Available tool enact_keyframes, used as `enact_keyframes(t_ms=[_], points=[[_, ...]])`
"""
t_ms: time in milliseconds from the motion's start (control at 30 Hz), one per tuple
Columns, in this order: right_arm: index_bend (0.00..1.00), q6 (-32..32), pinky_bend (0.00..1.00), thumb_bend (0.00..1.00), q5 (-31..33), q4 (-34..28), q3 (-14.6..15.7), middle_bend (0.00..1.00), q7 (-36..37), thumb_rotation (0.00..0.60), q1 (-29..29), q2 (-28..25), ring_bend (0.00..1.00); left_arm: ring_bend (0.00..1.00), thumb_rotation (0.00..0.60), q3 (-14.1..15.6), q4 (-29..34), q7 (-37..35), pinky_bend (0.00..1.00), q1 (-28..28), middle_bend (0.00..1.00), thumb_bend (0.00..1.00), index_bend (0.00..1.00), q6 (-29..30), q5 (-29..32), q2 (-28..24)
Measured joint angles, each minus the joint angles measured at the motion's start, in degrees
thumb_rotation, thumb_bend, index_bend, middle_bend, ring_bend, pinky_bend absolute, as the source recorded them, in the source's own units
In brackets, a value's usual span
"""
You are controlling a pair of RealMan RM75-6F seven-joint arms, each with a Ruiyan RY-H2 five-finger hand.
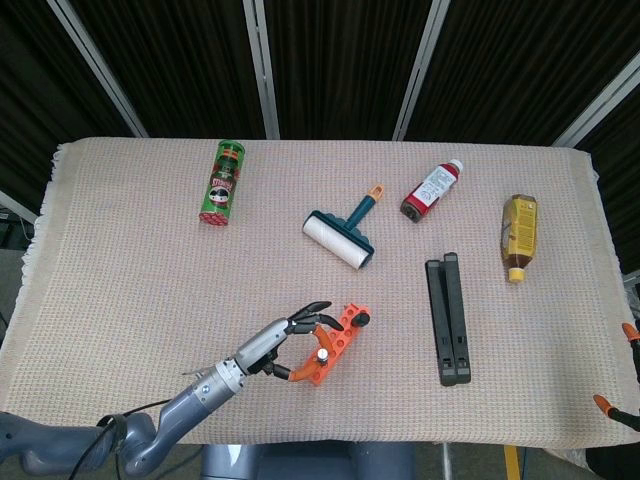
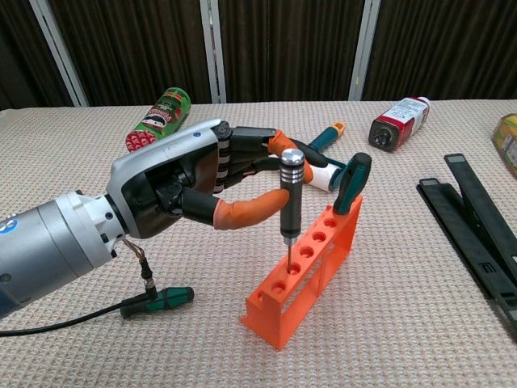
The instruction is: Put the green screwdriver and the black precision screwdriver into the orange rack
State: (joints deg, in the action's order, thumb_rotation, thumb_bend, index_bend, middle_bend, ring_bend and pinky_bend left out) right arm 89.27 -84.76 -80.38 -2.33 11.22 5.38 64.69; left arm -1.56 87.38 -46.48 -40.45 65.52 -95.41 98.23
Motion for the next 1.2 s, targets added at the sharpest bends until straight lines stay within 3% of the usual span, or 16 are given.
enact_keyframes(t_ms=[367,900,1200], points=[[0.0,0.1,0.0,0.0,-0.2,-0.52,0.04,0.0,-0.54,0.6,-0.02,-0.21,0.0,0.0,0.6,0.94,-2.08,5.19,0.0,0.74,0.21,0.59,0.6,1.17,-0.03,0.97],[0.0,0.03,0.0,0.0,-0.06,-0.87,0.1,0.0,-0.82,0.6,0.07,-0.46,0.0,0.0,0.6,0.87,-0.71,20.66,0.0,1.45,0.19,0.59,0.6,1.02,0.87,1.76],[0.0,-0.11,0.0,0.0,0.08,-0.2,0.03,0.0,0.0,0.6,0.07,-0.4,0.0,0.0,0.6,0.76,-0.03,21.76,0.0,1.32,0.19,0.59,0.6,0.59,1.23,2.31]])
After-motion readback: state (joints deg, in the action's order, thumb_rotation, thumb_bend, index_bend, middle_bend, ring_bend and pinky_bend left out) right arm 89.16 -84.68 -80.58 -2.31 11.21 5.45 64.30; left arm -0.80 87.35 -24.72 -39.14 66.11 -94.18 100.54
